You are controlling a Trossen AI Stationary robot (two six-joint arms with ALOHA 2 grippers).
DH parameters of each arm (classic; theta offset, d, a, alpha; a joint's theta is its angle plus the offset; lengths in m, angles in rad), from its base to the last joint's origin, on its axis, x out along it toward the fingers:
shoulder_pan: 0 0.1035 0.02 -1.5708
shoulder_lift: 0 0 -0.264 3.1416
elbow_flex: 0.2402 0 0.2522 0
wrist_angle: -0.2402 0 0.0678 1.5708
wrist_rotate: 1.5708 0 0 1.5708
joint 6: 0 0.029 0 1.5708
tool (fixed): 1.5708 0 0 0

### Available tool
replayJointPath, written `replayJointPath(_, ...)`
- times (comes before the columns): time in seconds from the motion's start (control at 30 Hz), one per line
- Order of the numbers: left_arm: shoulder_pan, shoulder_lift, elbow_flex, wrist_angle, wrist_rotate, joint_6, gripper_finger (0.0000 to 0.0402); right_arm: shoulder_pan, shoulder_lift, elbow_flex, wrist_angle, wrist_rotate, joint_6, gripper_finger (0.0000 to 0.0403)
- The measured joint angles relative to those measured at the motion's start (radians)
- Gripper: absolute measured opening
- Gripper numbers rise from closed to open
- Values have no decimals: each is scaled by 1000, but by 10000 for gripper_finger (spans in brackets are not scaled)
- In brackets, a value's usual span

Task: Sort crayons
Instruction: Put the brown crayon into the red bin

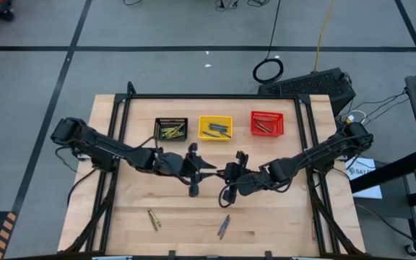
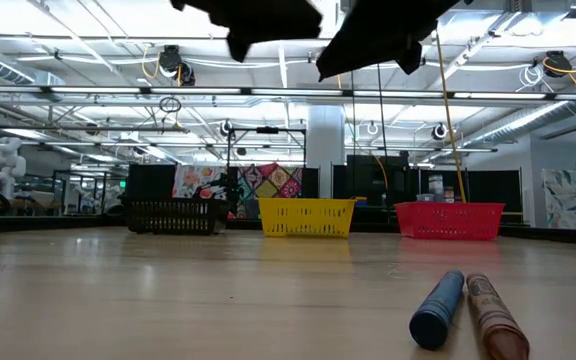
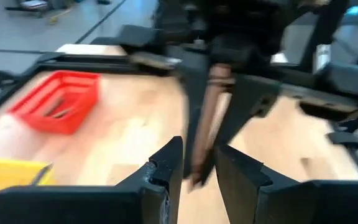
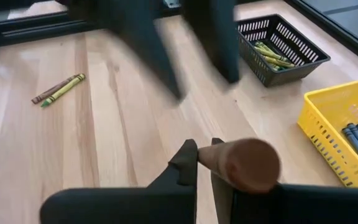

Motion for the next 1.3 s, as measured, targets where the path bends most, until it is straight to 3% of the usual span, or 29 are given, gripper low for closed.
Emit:
replayJointPath(0.13, 2, -63, 0, -99, -40, -1, 103, -7, -23, 0, -56, 1, 21, 0)
replayJointPath(0.3, 1, -120, 1, -245, -44, -3, 103, -34, -71, 0, -255, 54, 102, 0)
replayJointPath(0.63, 2, -135, -1, -396, -89, -11, 103, -158, -119, 0, -605, 51, 206, 0)
replayJointPath(1.03, 1, -135, -3, -480, -89, -36, 102, -412, -119, 0, -851, 43, 101, 0)
replayJointPath(1.3, 0, -135, -4, -526, -90, -64, 102, -610, -118, 0, -881, -26, -49, 0)
